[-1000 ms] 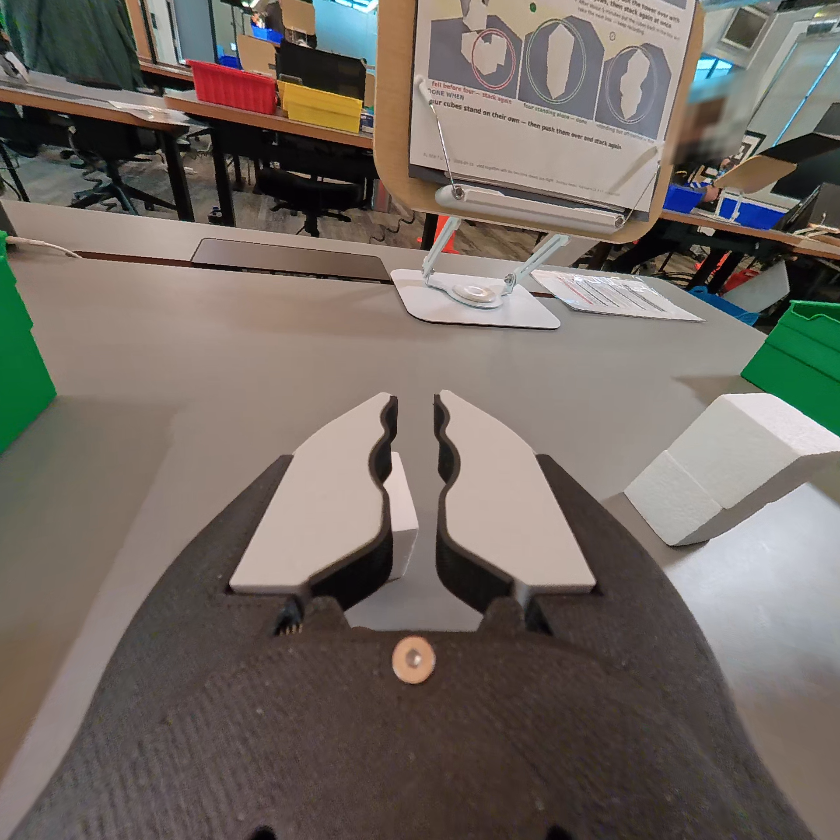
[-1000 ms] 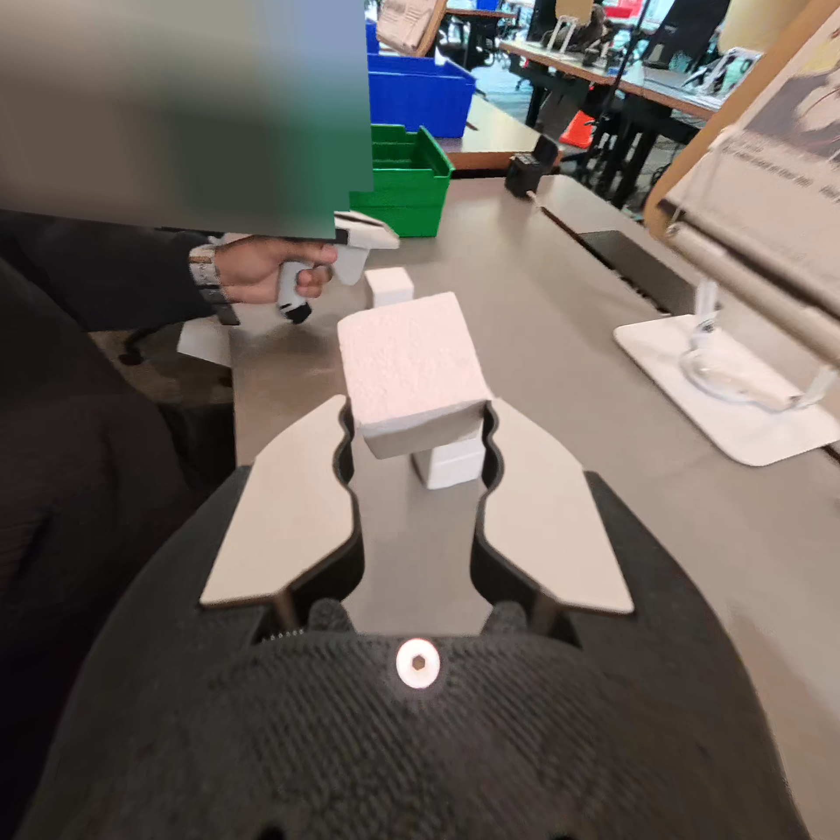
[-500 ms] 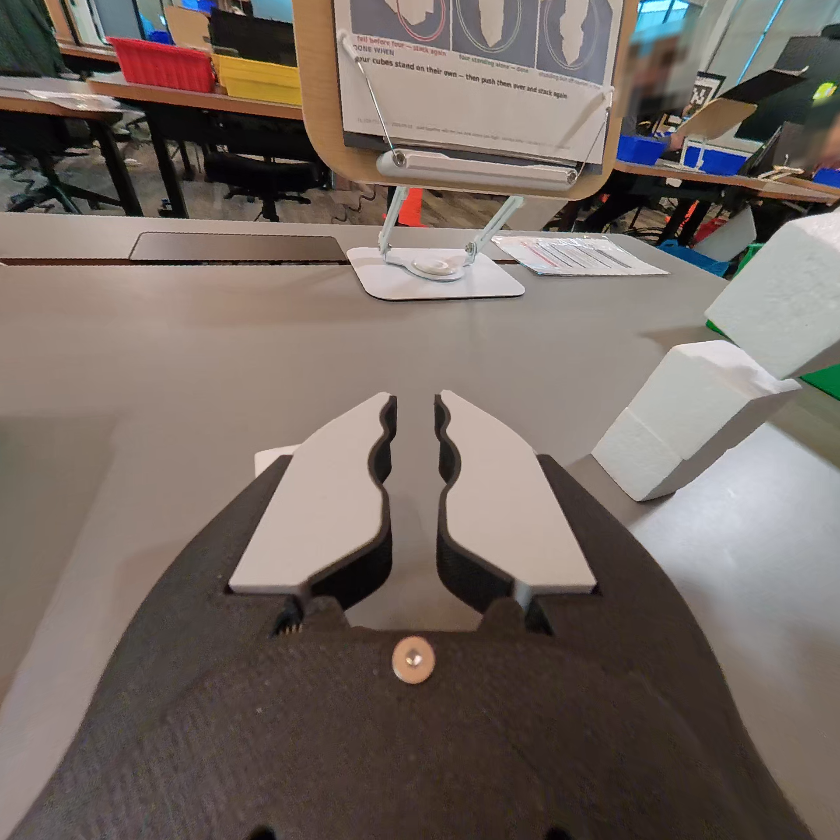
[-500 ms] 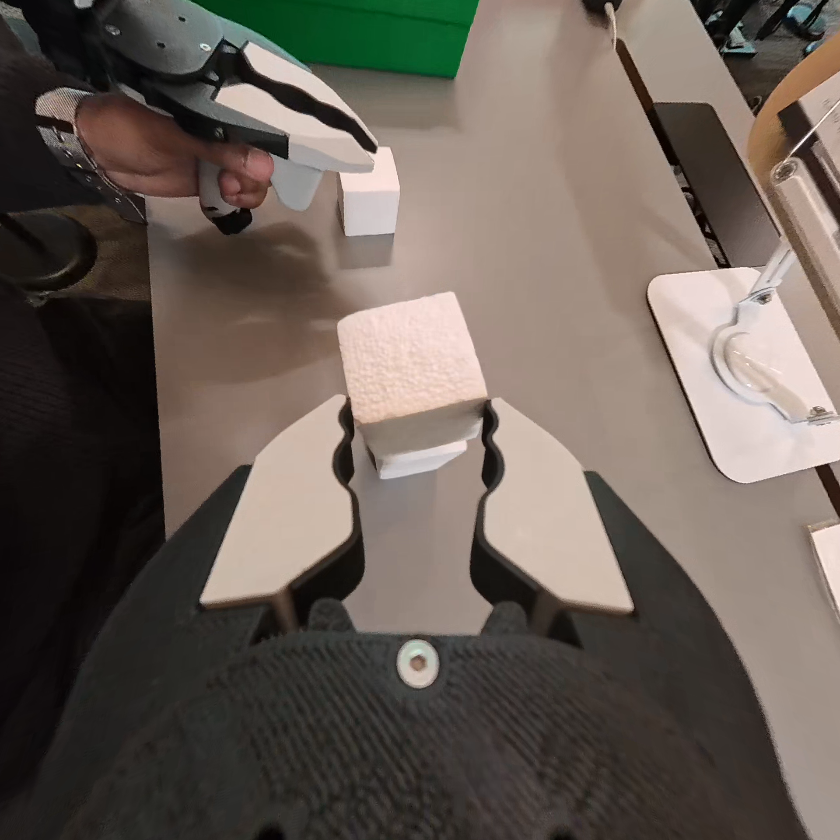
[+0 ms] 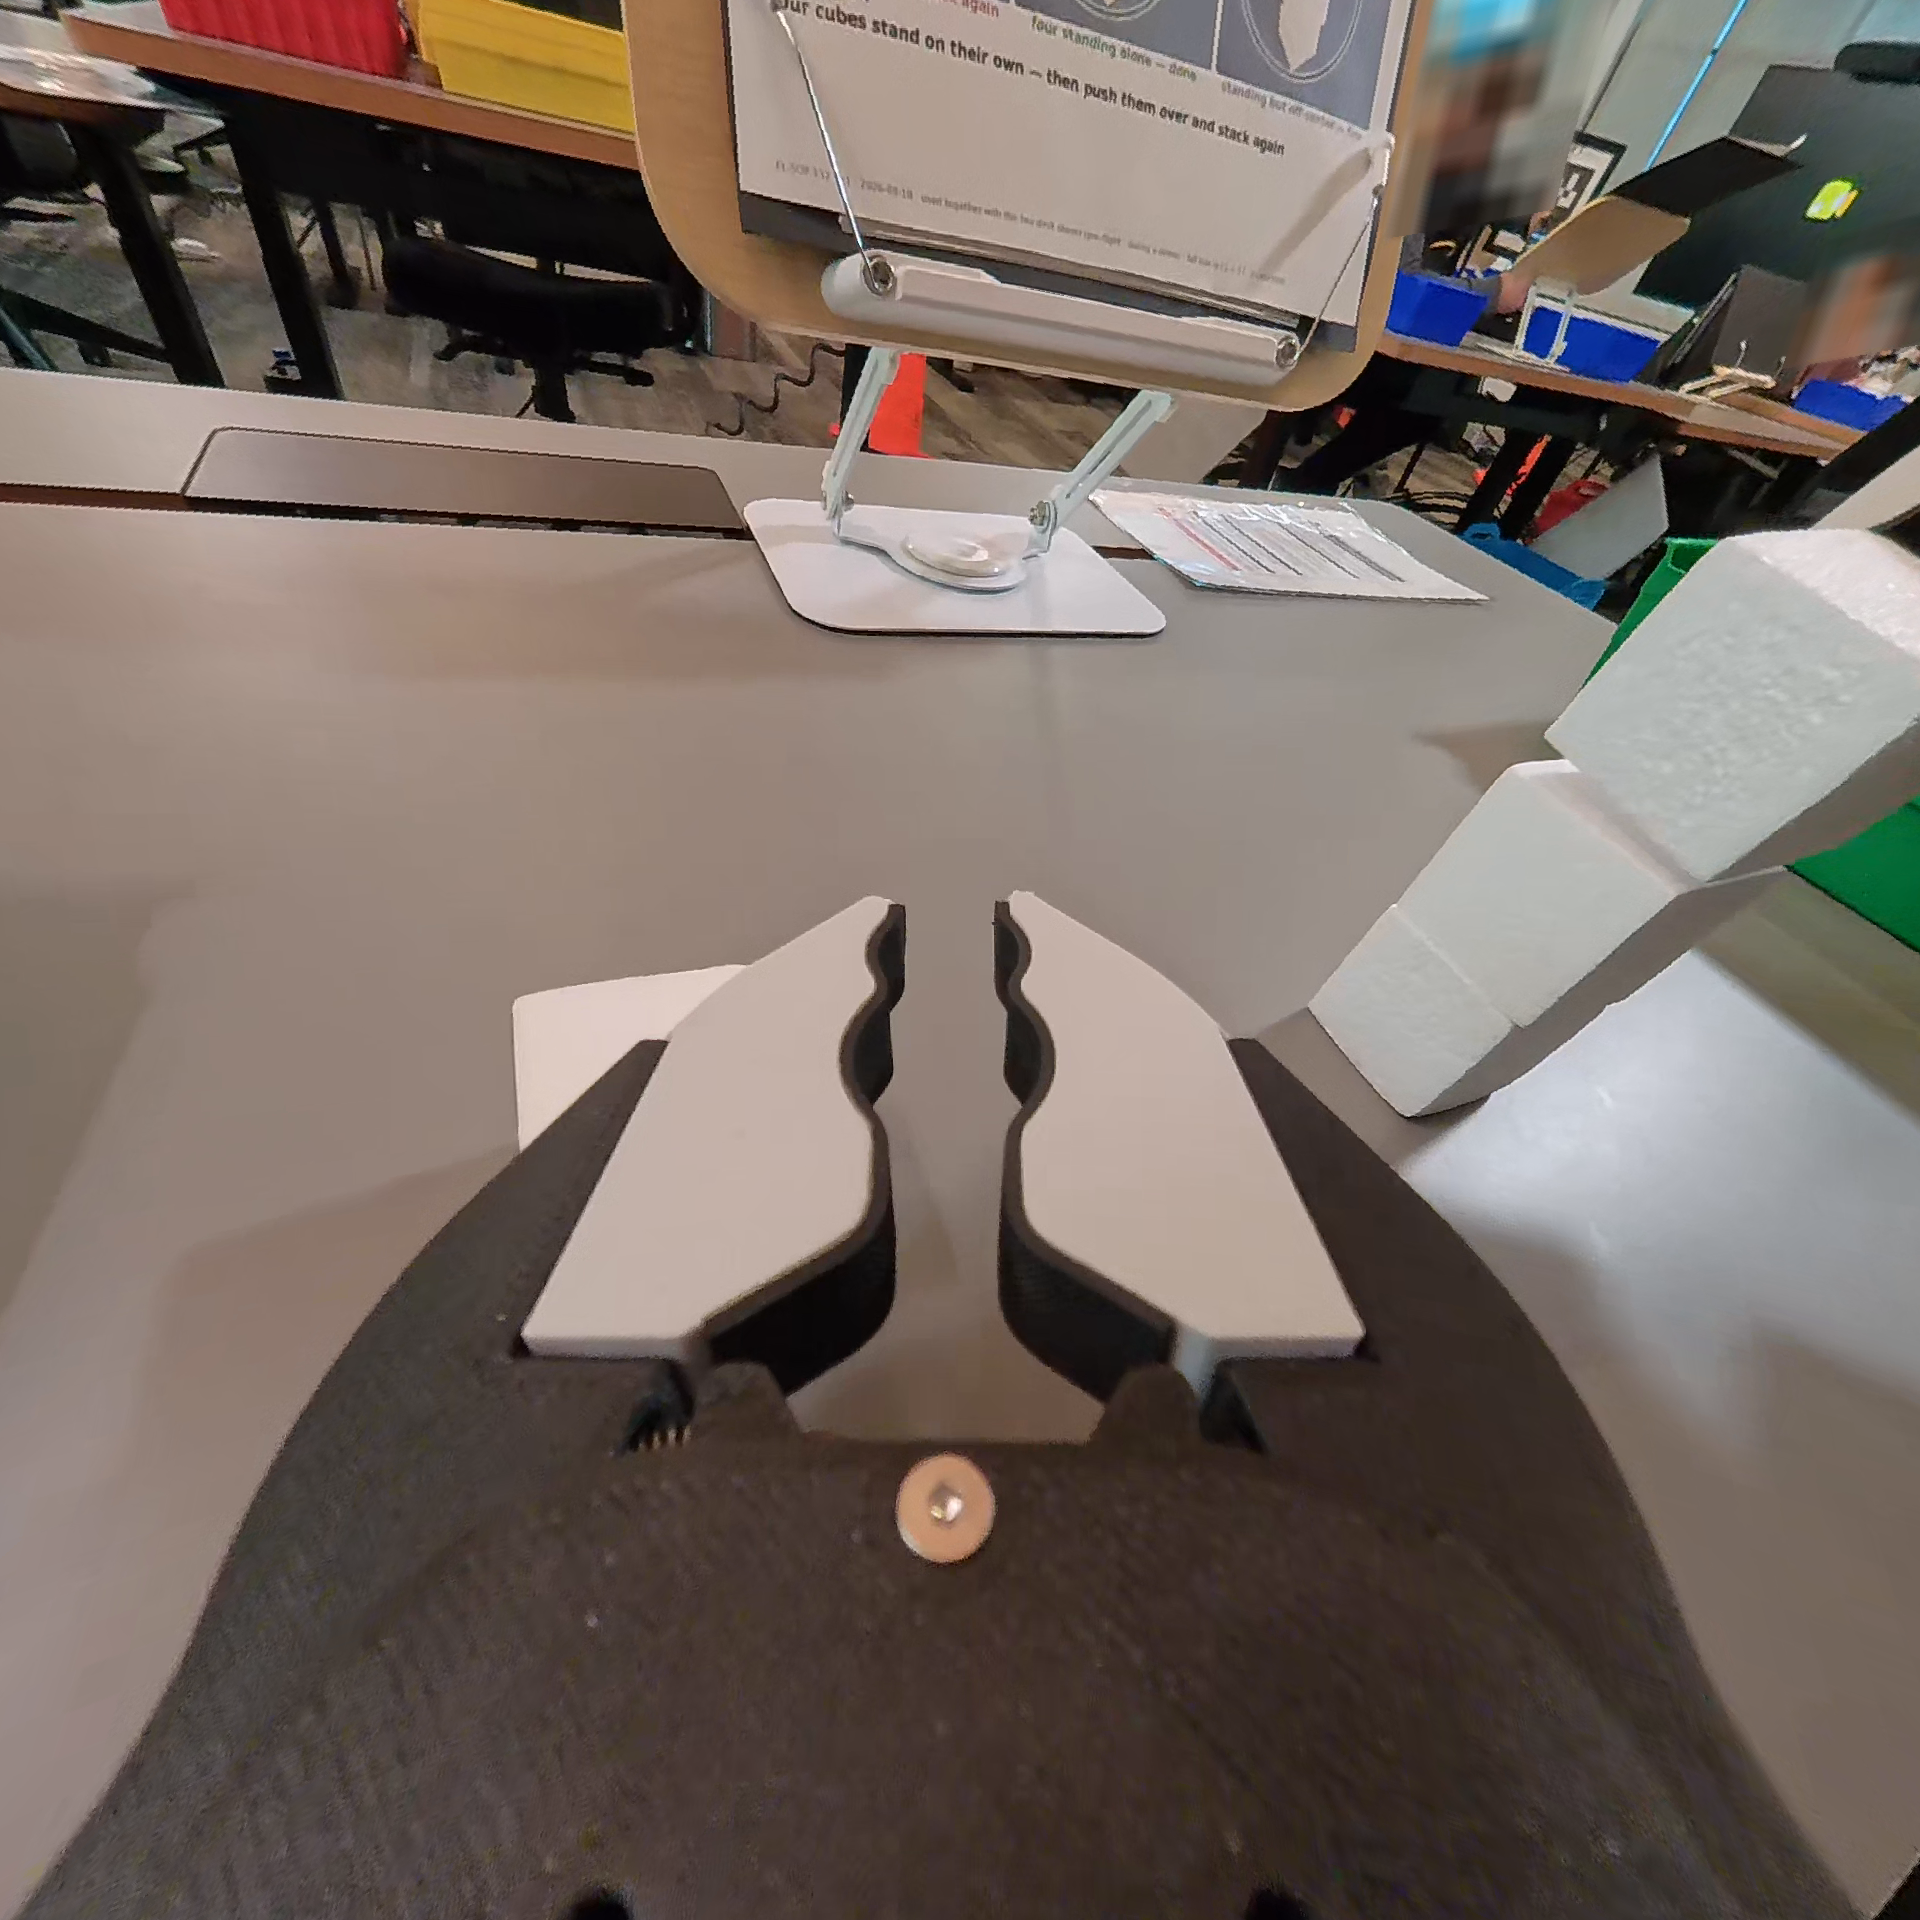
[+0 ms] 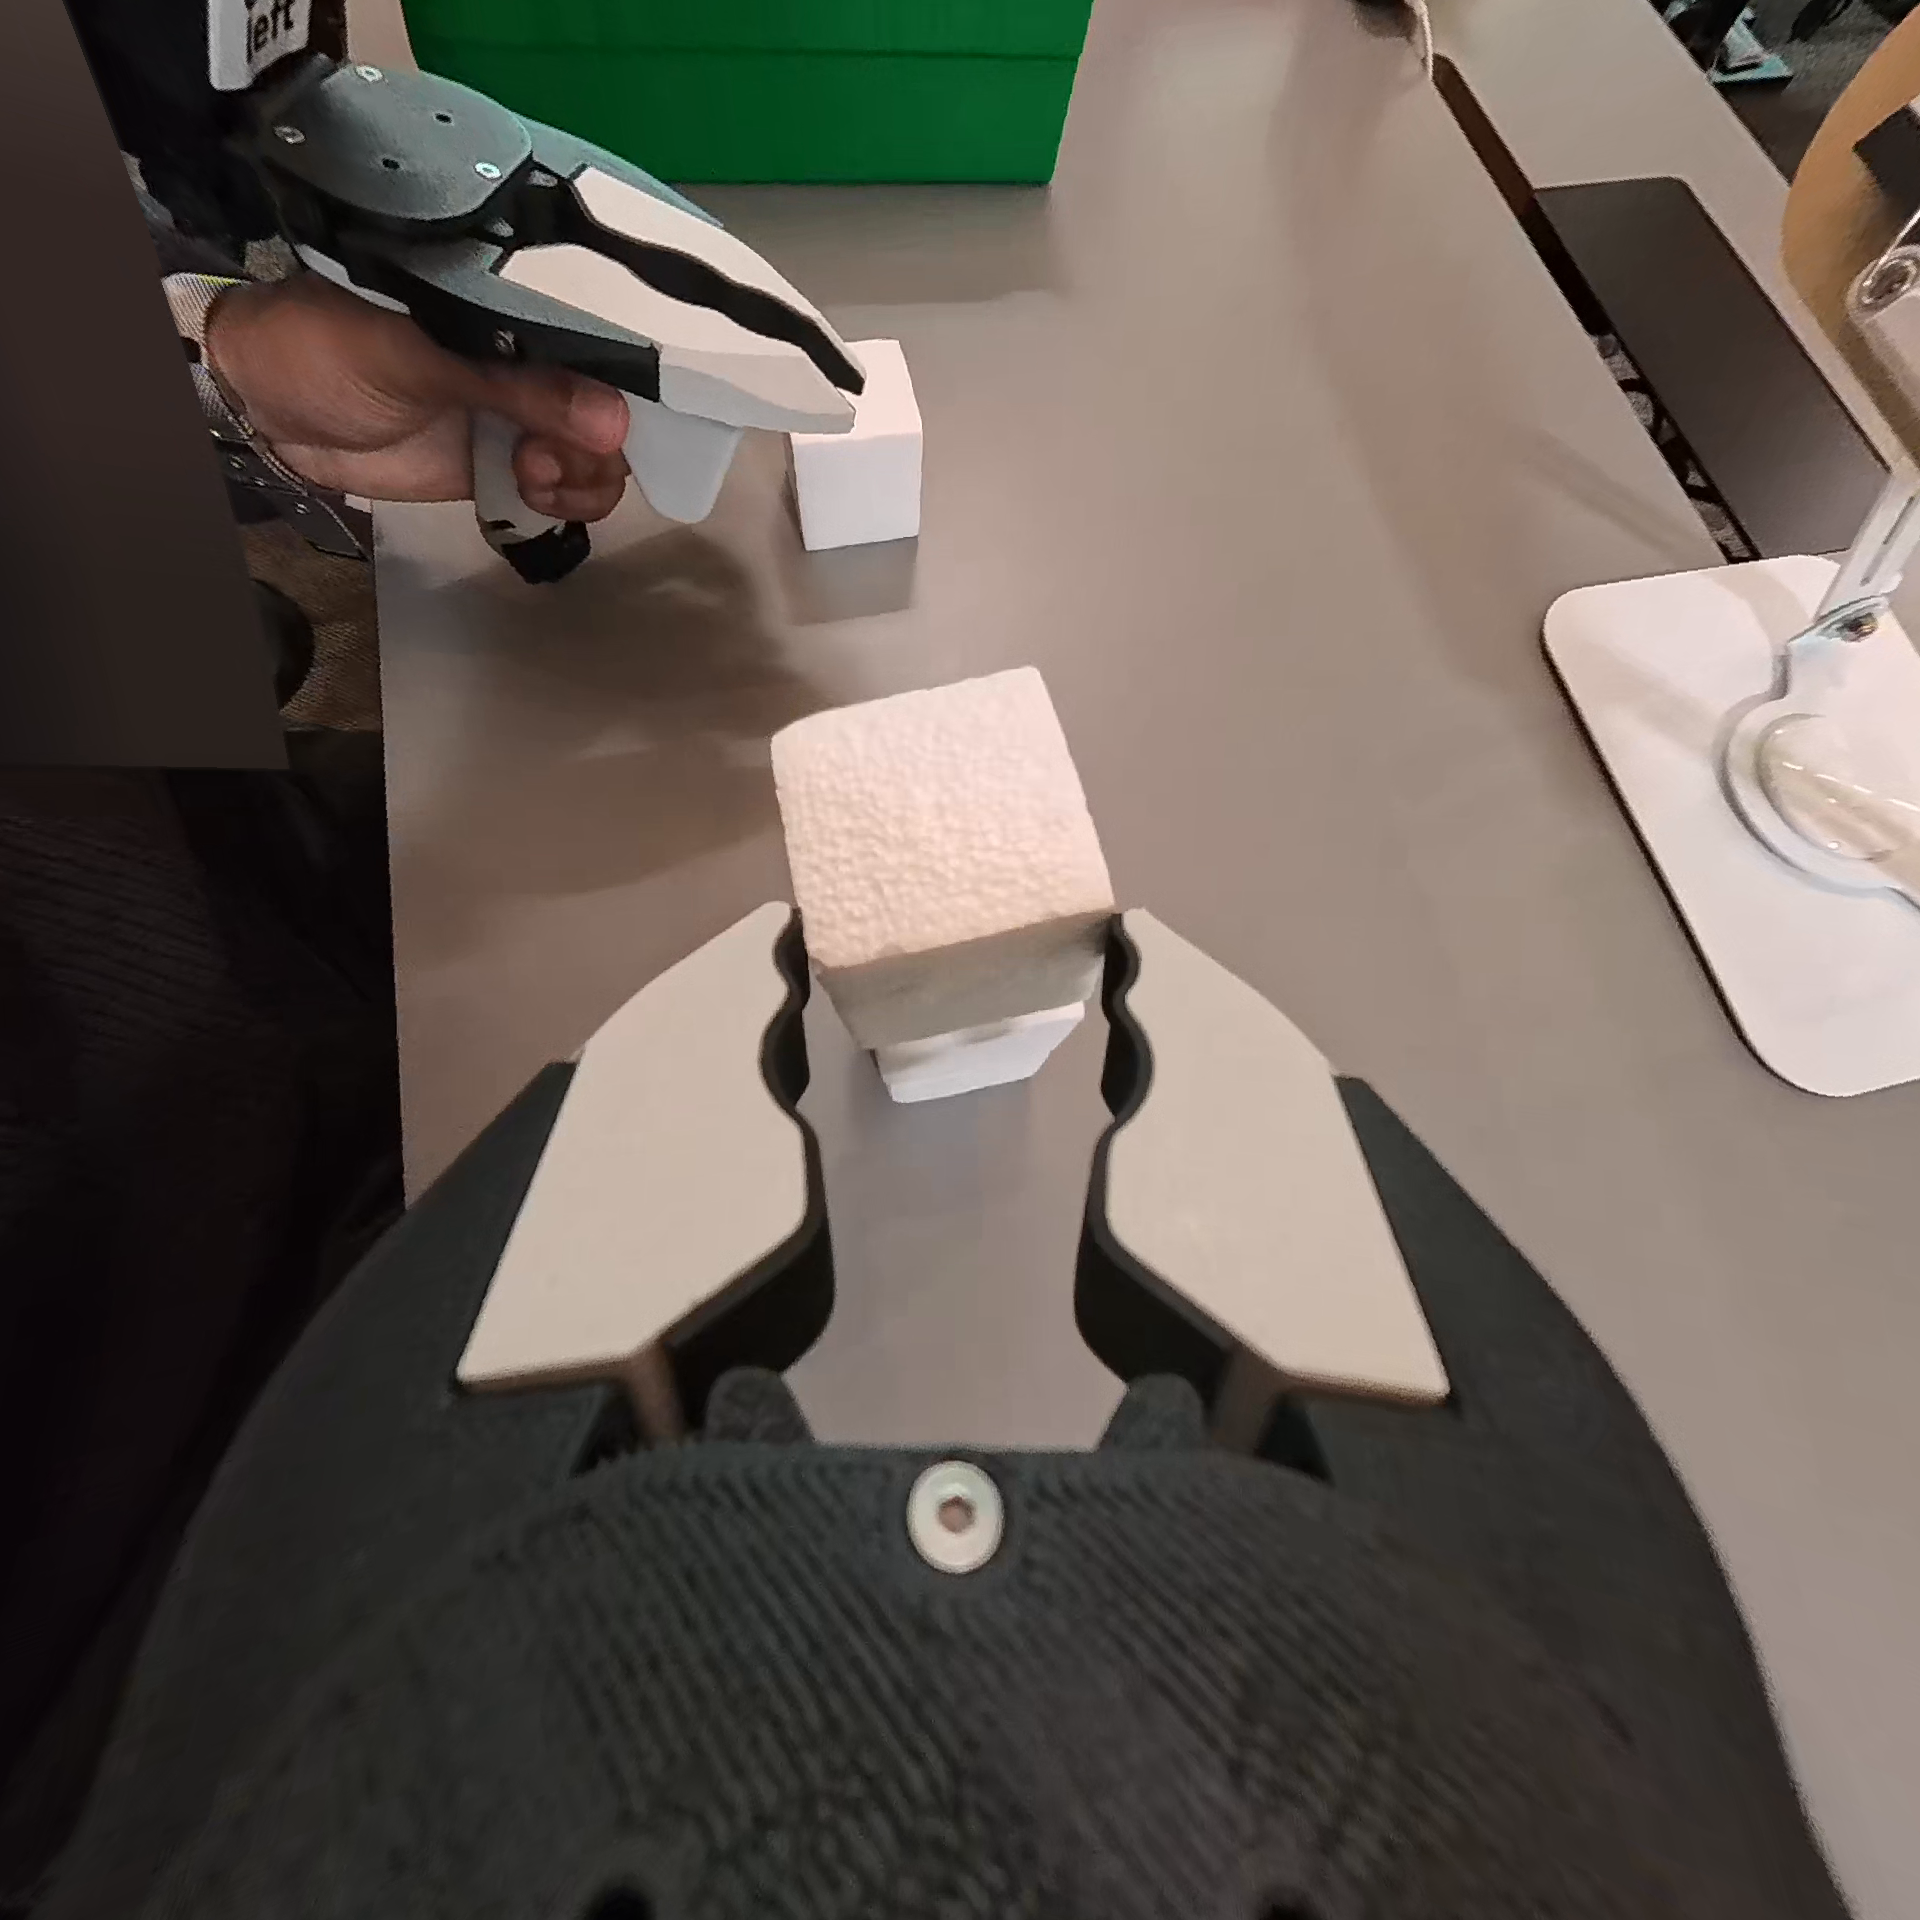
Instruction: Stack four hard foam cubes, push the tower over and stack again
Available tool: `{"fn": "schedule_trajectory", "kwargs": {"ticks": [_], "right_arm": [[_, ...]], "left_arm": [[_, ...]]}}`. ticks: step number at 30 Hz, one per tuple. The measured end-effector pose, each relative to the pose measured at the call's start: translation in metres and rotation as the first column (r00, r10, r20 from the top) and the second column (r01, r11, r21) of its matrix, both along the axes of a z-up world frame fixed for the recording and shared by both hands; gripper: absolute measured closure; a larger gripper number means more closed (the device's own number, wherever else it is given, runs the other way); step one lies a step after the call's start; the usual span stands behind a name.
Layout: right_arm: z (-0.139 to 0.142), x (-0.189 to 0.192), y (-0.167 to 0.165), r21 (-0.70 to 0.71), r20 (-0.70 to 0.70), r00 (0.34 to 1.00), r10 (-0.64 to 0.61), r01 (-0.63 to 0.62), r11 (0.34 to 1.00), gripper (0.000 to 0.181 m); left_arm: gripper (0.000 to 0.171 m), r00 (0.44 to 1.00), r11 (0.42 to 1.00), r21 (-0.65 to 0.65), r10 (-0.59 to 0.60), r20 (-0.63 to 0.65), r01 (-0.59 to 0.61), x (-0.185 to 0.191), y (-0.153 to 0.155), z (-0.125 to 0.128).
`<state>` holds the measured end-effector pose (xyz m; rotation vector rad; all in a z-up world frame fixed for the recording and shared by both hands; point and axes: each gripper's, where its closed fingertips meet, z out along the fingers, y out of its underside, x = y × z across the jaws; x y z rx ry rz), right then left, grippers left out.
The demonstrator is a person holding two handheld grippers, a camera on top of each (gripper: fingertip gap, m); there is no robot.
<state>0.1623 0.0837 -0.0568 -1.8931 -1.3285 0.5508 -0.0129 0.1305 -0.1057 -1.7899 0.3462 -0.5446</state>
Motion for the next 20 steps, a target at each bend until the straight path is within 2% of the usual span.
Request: {"fn": "schedule_trajectory", "kwargs": {"ticks": [20], "right_arm": [[-0.0002,0.0000,0.0023,-0.019,-0.026,1.000,0.017,-0.018,1.000,0.126]], "left_arm": [[0.154,1.000,1.000,-0.017,-0.010,0.005,0.010,0.0014,-0.0004,-0.0023]]}}
